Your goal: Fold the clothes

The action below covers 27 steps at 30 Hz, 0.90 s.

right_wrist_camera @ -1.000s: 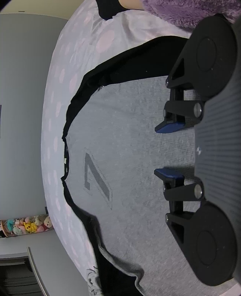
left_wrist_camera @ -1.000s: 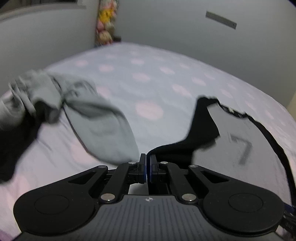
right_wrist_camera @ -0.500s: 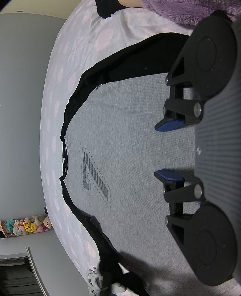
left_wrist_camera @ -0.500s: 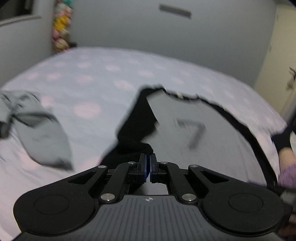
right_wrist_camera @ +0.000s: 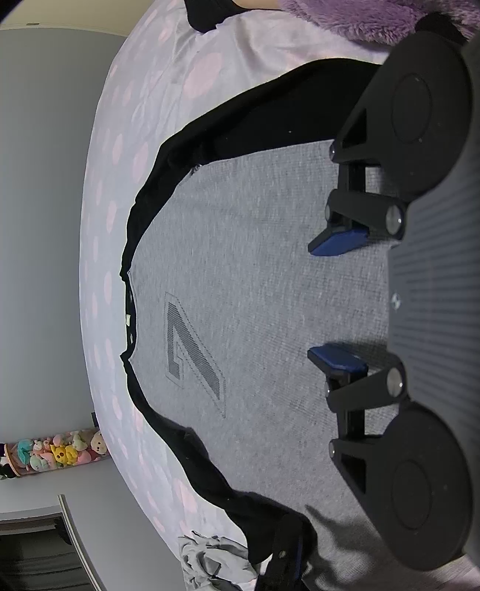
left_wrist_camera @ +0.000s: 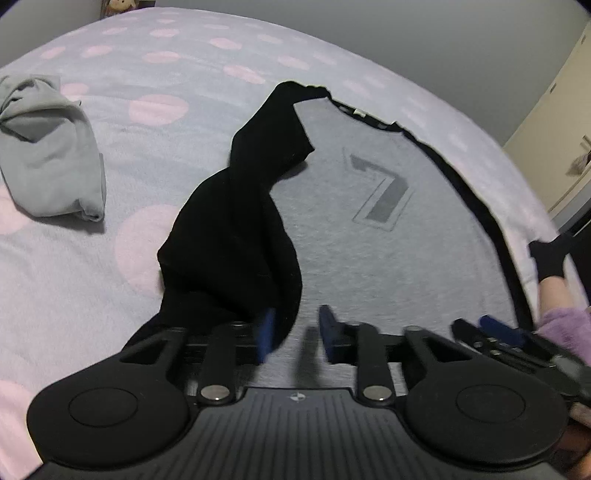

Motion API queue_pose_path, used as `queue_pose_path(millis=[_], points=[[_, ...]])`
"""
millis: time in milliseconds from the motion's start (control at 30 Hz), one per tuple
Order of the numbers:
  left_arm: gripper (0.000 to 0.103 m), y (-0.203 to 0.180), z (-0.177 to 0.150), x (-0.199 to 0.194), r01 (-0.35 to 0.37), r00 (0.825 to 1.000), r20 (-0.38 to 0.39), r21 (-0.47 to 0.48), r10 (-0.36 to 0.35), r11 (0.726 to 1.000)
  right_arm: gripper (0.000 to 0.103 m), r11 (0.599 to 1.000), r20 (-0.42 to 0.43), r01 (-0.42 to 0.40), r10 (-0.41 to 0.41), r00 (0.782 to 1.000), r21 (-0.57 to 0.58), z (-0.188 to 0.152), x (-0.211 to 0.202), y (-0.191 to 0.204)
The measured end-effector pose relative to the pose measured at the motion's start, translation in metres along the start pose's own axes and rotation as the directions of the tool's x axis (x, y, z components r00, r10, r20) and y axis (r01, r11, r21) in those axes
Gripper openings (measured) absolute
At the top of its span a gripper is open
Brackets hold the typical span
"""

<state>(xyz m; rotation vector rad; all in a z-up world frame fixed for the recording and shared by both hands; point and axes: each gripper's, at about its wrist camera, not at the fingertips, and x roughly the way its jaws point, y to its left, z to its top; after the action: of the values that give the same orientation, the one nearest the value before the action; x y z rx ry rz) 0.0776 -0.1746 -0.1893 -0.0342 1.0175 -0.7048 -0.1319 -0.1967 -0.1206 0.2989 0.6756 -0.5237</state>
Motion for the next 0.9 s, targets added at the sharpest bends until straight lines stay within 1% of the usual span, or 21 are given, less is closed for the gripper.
queue_pose_path(millis=[67, 200, 267, 400, 467, 567, 667, 767, 833, 867, 900], points=[[0.041, 0.004, 0.002, -0.007, 0.005, 1.000, 0.011, -0.016, -0.005, 1.000, 0.058, 1.000, 0.002, -0.001, 0.001, 1.000, 0.007, 0.000, 0.000, -0.001], [0.041, 0.017, 0.010, -0.021, 0.007, 0.999, 0.045, -0.059, -0.004, 0.998, 0.059, 1.000, 0.007, 0.002, -0.002, 1.000, 0.022, 0.001, -0.001, -0.001], [0.042, 0.027, 0.014, -0.028, -0.007, 0.998, 0.066, -0.086, 0.013, 0.996, 0.059, 0.999, 0.010, 0.000, -0.001, 1.000, 0.032, 0.002, -0.002, -0.002], [0.042, 0.048, 0.018, -0.036, -0.068, 0.994, 0.078, -0.159, 0.082, 0.985, 0.059, 0.999, 0.020, 0.001, -0.002, 1.000, 0.053, 0.003, -0.004, -0.007], [0.042, 0.058, 0.018, -0.035, -0.080, 0.993, 0.074, -0.195, 0.096, 0.978, 0.060, 0.998, 0.021, 0.002, -0.003, 1.000, 0.063, 0.003, -0.004, -0.009], [0.042, 0.072, 0.015, -0.032, -0.070, 0.995, 0.054, -0.238, 0.085, 0.969, 0.060, 0.997, 0.022, 0.001, -0.002, 1.000, 0.073, 0.004, -0.003, -0.010], [0.042, 0.075, 0.014, -0.025, -0.070, 0.997, 0.015, -0.244, 0.076, 0.967, 0.060, 0.997, 0.023, -0.003, 0.002, 1.000, 0.075, 0.004, -0.003, -0.010], [0.042, 0.077, 0.010, -0.017, -0.043, 0.999, -0.016, -0.254, 0.040, 0.966, 0.060, 0.997, 0.025, -0.007, 0.005, 1.000, 0.080, 0.004, -0.003, -0.011], [0.039, 0.075, 0.007, -0.011, -0.042, 0.999, -0.040, -0.250, 0.033, 0.967, 0.060, 0.997, 0.025, -0.007, 0.005, 1.000, 0.080, 0.004, -0.002, -0.011], [0.034, 0.074, 0.007, -0.009, -0.053, 0.998, -0.046, -0.238, 0.043, 0.970, 0.060, 0.997, 0.025, -0.008, 0.006, 1.000, 0.080, 0.004, -0.002, -0.011], [0.025, 0.072, 0.006, -0.009, -0.055, 0.998, -0.047, -0.230, 0.045, 0.972, 0.060, 0.997, 0.026, -0.009, 0.007, 1.000, 0.079, 0.004, -0.002, -0.011]])
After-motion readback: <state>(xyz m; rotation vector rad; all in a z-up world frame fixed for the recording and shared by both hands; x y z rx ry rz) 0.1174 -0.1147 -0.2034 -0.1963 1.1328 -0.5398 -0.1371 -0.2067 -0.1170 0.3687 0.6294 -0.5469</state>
